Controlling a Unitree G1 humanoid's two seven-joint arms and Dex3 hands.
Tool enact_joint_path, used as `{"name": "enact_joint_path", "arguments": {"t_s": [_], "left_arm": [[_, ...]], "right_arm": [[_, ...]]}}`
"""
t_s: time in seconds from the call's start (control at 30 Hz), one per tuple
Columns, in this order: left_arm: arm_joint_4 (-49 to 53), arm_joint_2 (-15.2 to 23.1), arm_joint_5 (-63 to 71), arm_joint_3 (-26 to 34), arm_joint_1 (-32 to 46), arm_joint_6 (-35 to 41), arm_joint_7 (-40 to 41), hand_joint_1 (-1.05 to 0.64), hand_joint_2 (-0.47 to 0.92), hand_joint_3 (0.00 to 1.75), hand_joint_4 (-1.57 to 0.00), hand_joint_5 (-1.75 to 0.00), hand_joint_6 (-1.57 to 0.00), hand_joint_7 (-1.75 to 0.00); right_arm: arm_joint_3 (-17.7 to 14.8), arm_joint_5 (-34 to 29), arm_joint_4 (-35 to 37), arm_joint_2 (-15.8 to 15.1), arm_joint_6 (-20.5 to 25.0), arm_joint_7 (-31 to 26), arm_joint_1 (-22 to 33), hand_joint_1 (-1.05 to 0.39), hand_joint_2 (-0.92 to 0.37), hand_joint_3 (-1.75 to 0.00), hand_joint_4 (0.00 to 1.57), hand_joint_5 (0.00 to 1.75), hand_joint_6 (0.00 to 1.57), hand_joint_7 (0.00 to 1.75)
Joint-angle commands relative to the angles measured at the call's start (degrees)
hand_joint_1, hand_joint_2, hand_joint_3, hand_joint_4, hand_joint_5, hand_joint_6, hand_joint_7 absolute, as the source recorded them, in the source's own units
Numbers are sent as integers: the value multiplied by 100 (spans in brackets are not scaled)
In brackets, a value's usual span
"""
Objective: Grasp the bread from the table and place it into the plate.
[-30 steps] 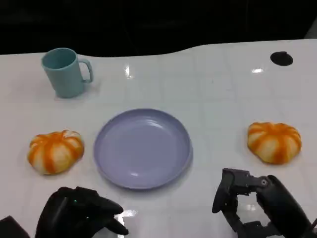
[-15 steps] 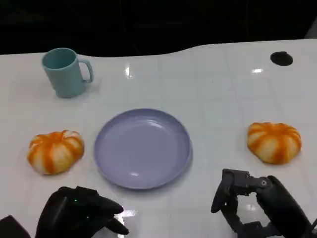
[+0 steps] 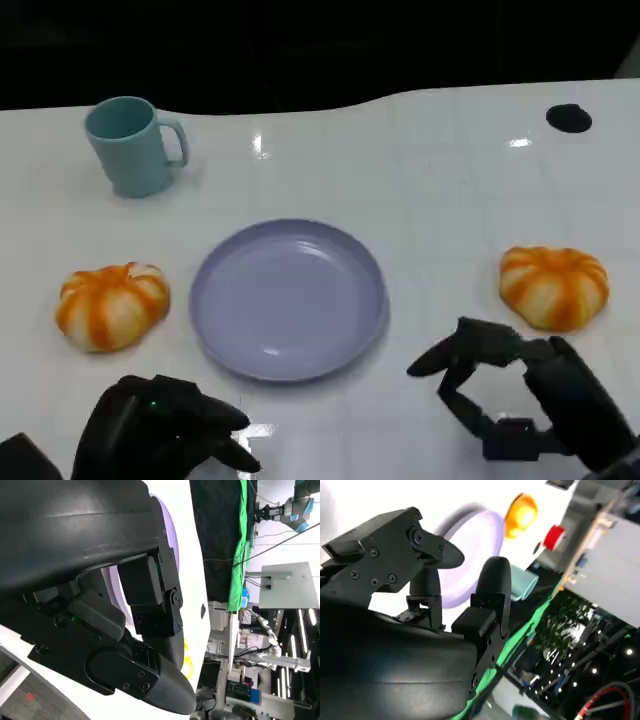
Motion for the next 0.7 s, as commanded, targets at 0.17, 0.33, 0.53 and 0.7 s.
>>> {"name": "enact_joint_path", "arguments": {"t_s": [0.17, 0.33, 0.53, 0.7], "left_arm": [[-22, 59, -8, 28, 20, -36, -16, -105, 79, 0, -157, -34, -157, -11], [-22, 53, 30, 15, 31, -32, 16, -105, 79, 0, -157, -34, -157, -11], [-16, 49, 37, 14, 17, -20, 26, -105, 79, 0, -157, -34, -157, -11], [18, 42, 36, 21, -1, -34, 24, -105, 79, 0, -157, -34, -157, -12]], "right_arm": [[-213, -1586, -30, -506, -310, -1134, -330, -23, -75, -36, 35, 93, 54, 45], [-284, -2450, -319, -879, 41, -1518, -567, -36, -87, -9, 33, 70, 58, 26], [-265, -3092, -865, -1189, 993, -1346, -724, -42, -87, -3, 22, 64, 55, 18], [-59, -3828, -1162, -1412, 1700, -1240, -845, -46, -84, 0, 18, 66, 55, 14]]}}
